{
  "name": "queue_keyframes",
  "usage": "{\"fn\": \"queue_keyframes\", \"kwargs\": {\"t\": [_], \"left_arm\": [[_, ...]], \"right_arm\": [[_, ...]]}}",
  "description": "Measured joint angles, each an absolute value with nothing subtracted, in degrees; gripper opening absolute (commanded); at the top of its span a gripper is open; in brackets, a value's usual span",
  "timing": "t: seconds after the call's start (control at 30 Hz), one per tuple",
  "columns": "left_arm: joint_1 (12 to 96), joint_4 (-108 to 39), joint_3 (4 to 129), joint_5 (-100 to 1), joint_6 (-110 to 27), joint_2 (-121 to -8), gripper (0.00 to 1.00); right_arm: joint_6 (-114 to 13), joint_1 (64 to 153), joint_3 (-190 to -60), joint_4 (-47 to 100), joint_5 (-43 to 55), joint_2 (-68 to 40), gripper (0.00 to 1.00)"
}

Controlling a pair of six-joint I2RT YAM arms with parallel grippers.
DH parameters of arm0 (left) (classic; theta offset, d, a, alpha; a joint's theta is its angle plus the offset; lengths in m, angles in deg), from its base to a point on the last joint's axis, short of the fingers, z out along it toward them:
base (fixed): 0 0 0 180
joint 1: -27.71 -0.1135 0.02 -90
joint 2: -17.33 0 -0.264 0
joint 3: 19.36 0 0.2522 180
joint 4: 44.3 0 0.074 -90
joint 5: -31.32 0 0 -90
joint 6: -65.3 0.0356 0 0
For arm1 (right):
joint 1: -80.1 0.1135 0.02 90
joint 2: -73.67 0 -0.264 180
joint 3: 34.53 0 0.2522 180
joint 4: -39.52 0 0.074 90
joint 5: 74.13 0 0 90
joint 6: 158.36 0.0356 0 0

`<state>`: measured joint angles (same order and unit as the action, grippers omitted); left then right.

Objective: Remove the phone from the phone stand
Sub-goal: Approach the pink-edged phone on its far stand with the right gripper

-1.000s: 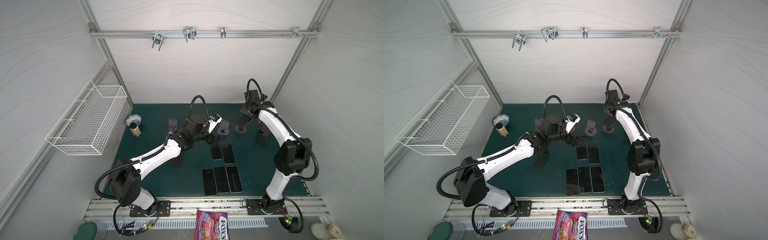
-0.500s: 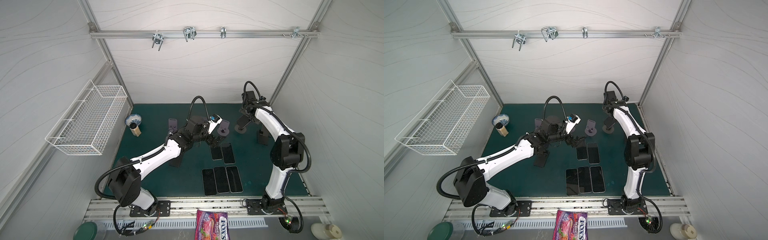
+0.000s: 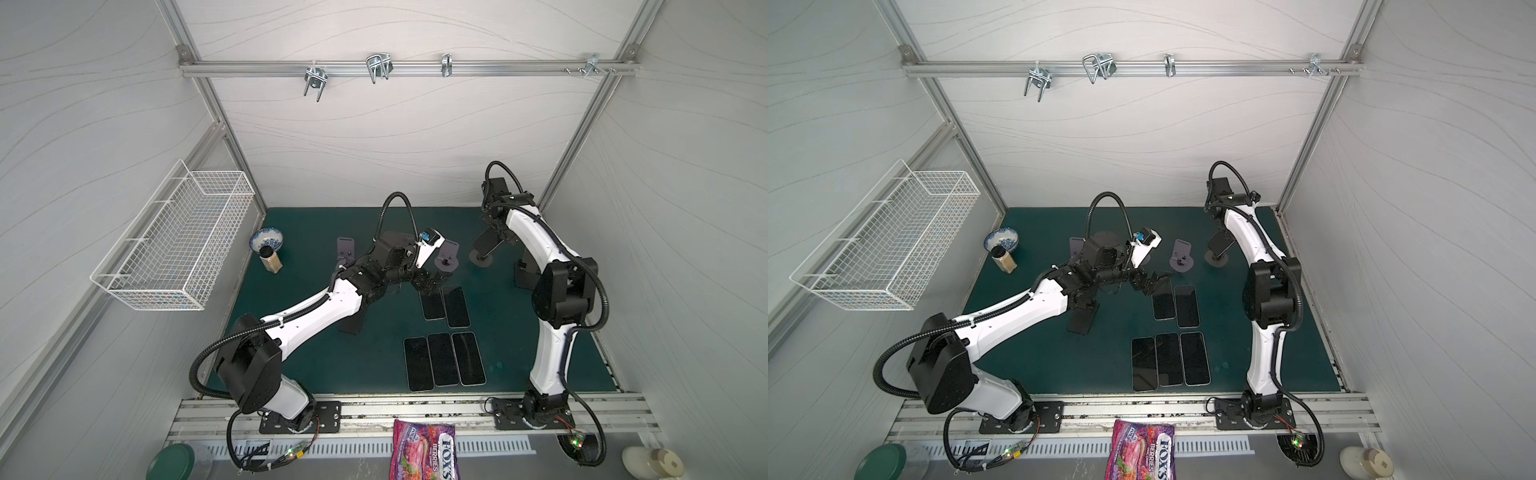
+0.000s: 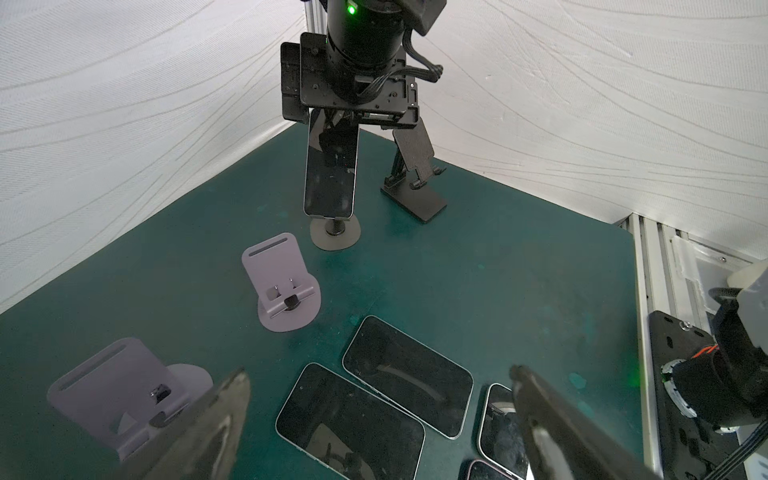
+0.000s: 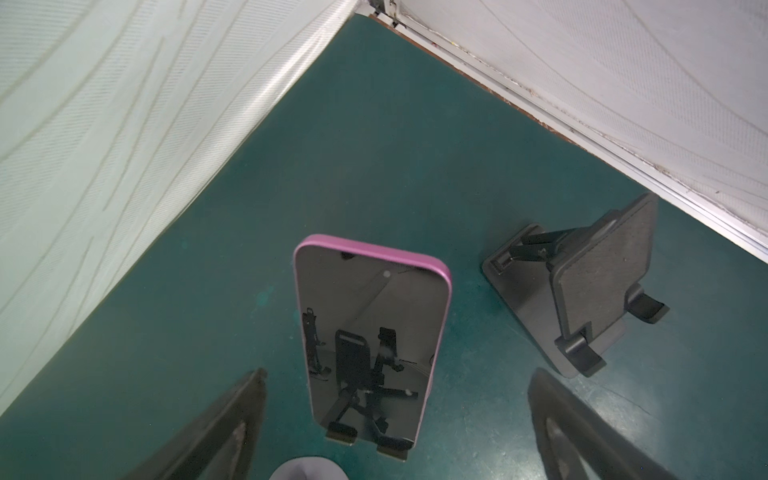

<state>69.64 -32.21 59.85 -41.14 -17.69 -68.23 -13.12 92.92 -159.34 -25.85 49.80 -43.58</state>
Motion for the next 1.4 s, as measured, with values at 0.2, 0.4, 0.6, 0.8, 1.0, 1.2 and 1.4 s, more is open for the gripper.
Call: {"fn": "queue_keyframes", "kwargs": {"t": [0.2, 0.4, 0.6, 0.8, 1.0, 1.2, 1.4], "left_arm": [[69.64, -32.65, 59.85, -41.19, -17.87, -68.45, 0.99], [69.64, -32.67, 59.85, -41.16, -17.89, -68.80, 0.99], [69.64, -32.69, 59.85, -41.16, -17.89, -68.97, 0.99], [69.64, -32.67, 59.85, -41.16, -17.89, -68.97, 0.99], [69.64, -32.65, 59.85, -41.16, -17.89, -68.97, 0.99], [69.64, -32.65, 59.85, -41.10, -17.91, -68.97, 0.99], [69.64, -32.67, 59.85, -40.92, -18.20, -68.99, 0.99]], "right_arm": [[-12.26, 92.70, -160.87, -25.87, 49.32, -45.55, 0.99], [-11.37, 92.70, -164.63, -26.70, 49.32, -47.99, 0.99], [-8.50, 92.42, -169.08, -30.20, 49.67, -50.64, 0.99], [-6.19, 92.00, -169.98, -32.21, 49.69, -51.23, 0.99], [-5.68, 91.96, -170.42, -32.85, 49.65, -51.88, 0.99], [-5.75, 91.96, -170.75, -32.89, 49.65, -52.91, 0.99], [-5.79, 91.83, -171.18, -32.85, 49.67, -53.04, 0.99]]}}
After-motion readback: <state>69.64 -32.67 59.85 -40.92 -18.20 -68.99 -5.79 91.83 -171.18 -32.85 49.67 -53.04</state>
